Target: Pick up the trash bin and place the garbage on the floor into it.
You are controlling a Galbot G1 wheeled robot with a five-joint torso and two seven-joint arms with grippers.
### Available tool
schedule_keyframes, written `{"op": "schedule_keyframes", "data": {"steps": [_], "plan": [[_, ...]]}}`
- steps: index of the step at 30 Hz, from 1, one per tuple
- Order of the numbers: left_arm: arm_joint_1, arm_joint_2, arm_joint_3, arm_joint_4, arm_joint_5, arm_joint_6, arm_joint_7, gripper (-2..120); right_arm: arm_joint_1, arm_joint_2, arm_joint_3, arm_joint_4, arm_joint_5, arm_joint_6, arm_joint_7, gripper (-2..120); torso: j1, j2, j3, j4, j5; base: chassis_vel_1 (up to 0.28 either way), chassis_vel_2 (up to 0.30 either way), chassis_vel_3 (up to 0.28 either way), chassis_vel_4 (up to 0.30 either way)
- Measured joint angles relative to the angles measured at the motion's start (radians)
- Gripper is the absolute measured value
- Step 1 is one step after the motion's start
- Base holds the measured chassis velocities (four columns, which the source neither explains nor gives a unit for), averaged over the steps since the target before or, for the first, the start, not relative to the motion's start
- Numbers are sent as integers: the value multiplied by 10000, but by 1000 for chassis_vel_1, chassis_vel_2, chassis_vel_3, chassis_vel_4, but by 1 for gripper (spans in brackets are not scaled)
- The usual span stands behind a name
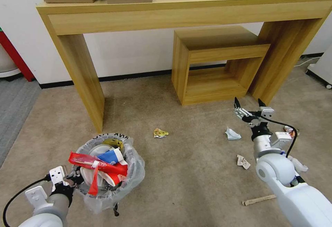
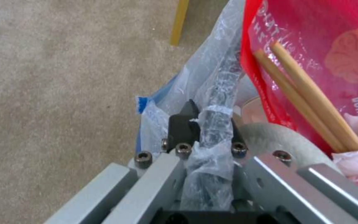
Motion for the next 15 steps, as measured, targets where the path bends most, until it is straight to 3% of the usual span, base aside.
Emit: {"op": "schedule_keyframes", "data": {"steps": [15], "plan": [[-82, 95, -20, 150, -77, -6, -5, 1, 277, 189, -367, -234, -393, -104, -31, 100, 0, 0, 1, 2, -1, 0, 0, 0, 0]]}}
